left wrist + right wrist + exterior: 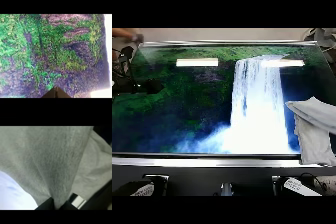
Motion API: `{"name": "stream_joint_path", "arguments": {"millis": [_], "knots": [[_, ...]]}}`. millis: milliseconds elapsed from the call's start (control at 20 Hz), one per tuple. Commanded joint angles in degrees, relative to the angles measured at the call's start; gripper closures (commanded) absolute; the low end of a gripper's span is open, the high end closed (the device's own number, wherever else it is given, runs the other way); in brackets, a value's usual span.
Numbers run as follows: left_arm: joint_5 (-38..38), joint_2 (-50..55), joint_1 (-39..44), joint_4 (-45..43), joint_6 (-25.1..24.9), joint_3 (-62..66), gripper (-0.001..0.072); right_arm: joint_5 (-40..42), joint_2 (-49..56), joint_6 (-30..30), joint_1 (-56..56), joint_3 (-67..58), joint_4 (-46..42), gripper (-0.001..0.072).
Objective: Fold the shirts.
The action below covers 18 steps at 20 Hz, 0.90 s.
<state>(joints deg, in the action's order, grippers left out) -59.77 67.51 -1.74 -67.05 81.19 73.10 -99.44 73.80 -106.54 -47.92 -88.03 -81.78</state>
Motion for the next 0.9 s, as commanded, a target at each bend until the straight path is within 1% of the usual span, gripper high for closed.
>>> {"name": "stream_joint_path", "arguments": {"millis": [0,100,150,200,250,300,400,500,550,600,700,750,800,850], "knots": [[-0.2,0.0,0.0,0.0,-0.2,0.0,0.0680,-0.9,-5.4,-0.5,-0.1,14.5,-12.1,0.0687],[-0.2,0.0,0.0,0.7,-0.2,0.0,0.0679,3.6,-9.7,-2.5,-0.1,28.0,-12.4,0.0687],[-0.2,0.0,0.0,1.1,-0.2,0.0,0.0679,6.6,-11.2,-4.3,-0.1,33.5,-12.4,0.0670],[-0.2,0.0,0.0,1.4,-0.2,0.0,0.0679,8.8,-11.7,-5.3,-0.1,36.6,-12.3,0.0472],[-0.2,0.0,0.0,1.6,-0.2,0.0,0.0679,10.7,-11.7,-5.1,-0.1,37.6,-12.2,0.0108],[-0.3,-0.1,0.0,1.6,-0.2,0.2,0.0680,13.1,-11.6,-2.8,-0.1,36.7,-12.4,0.0020],[-0.1,0.0,0.0,1.6,-0.2,1.5,0.0681,17.4,-11.6,1.3,-0.1,29.6,-11.8,0.0019],[1.7,0.2,0.0,0.5,-1.0,4.4,0.0682,24.5,-11.4,5.6,0.1,18.2,-7.2,0.0029],[2.3,0.9,0.1,-1.7,-1.1,7.0,0.0683,27.6,-10.8,6.9,1.3,12.5,-5.2,0.0032],[2.4,2.3,0.5,-5.8,0.4,10.2,0.0683,29.4,-9.7,7.6,4.5,6.9,-4.1,0.0032],[0.9,7.4,2.7,-20.5,9.2,16.7,0.0683,28.7,-6.6,8.2,15.5,-0.2,-2.8,0.0031],[-2.0,10.6,4.2,-26.5,12.5,19.0,0.0681,28.0,-5.1,8.2,23.5,-1.2,-3.5,0.0026],[-6.1,13.2,5.4,-28.5,13.7,19.9,0.0646,27.0,-3.2,7.0,31.9,-1.2,-6.3,0.0025],[-11.3,15.6,6.5,-27.9,15.0,19.7,0.0376,24.8,-0.7,4.2,38.6,-1.2,-9.2,0.0024]]}}
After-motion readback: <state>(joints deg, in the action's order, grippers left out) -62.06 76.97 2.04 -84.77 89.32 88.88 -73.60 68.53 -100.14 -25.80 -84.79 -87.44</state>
